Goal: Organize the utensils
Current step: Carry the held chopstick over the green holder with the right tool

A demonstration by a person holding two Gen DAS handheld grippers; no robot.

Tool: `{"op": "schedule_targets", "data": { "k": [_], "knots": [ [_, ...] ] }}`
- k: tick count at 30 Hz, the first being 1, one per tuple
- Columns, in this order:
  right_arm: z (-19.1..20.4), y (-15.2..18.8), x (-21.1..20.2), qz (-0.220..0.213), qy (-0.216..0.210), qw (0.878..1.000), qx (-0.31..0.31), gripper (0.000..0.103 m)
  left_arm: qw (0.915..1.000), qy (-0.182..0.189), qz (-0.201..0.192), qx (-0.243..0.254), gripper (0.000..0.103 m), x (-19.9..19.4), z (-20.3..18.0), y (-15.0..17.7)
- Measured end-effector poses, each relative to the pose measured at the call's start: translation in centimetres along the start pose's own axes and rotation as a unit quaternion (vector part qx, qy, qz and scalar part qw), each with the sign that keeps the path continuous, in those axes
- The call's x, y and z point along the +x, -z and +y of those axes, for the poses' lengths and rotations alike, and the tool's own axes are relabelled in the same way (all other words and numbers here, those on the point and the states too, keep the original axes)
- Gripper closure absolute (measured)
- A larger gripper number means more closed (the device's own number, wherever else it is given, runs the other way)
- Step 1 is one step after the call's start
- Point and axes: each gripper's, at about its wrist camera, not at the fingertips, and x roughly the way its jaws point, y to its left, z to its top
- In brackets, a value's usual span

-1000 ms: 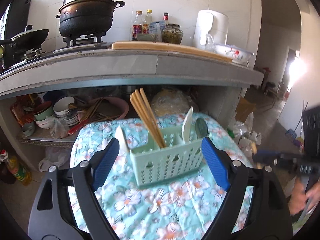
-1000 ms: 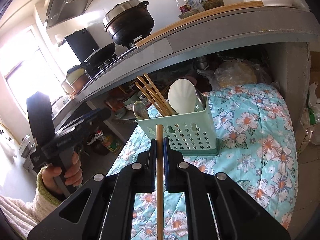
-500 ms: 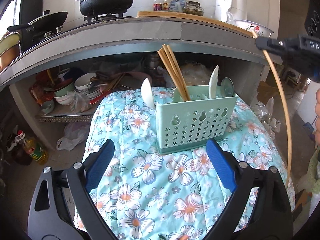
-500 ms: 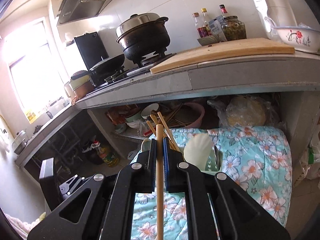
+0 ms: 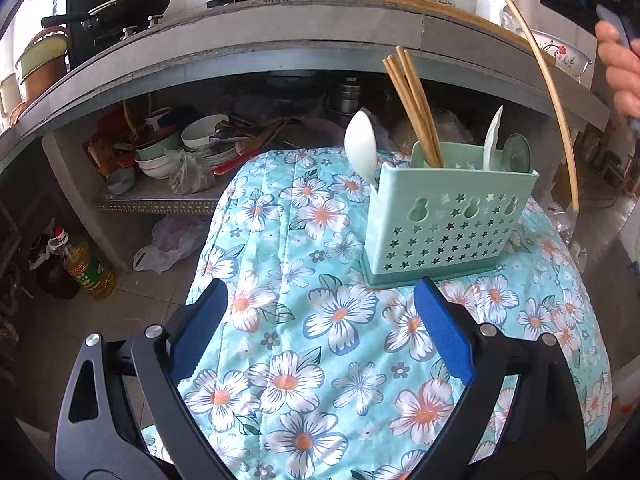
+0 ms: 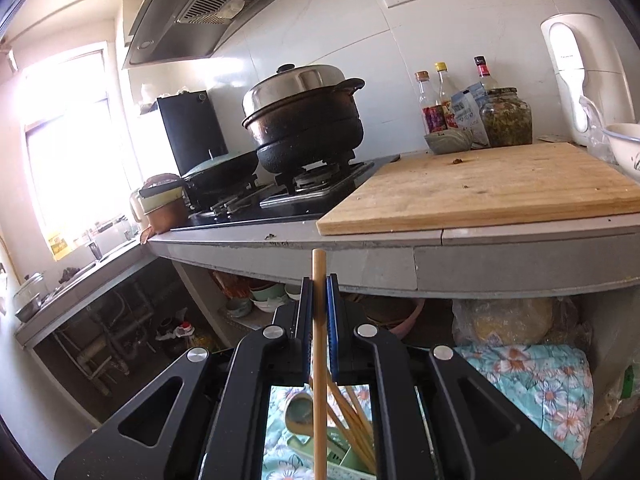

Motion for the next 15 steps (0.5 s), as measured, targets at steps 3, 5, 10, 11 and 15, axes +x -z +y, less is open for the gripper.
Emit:
{"op": "schedule_targets", "data": {
  "k": [3,5,10,11,15],
  "knots": [
    [-0.2,-1.0,1.4,-0.012,0.005,1.000,-0.004,0.096,0.9999,0.000,0.015,-0.005,0.013,0.9,0.4,0.5],
    [-0.1,-1.6,2.2,-0.018,0.008,1.000,-0.005,0.096,0.9997,-0.004,0.022,-0.005,0.013,1.4,0.6,0.8],
    [-0.5,-2.6,3.9,-0.032,0.021,0.999,-0.011,0.096,0.9994,-0.011,0.030,-0.010,0.013,1.9,1.1,1.0],
    [-0.6,-2.6,4.2,-0.034,0.023,0.999,-0.013,0.096,0.9994,-0.011,0.031,-0.013,0.013,2.0,1.2,0.9],
    [-1.2,-2.6,5.4,-0.039,0.036,0.998,-0.015,0.096,0.9989,-0.015,0.039,-0.023,0.013,2.2,1.8,0.9]
  ]
}}
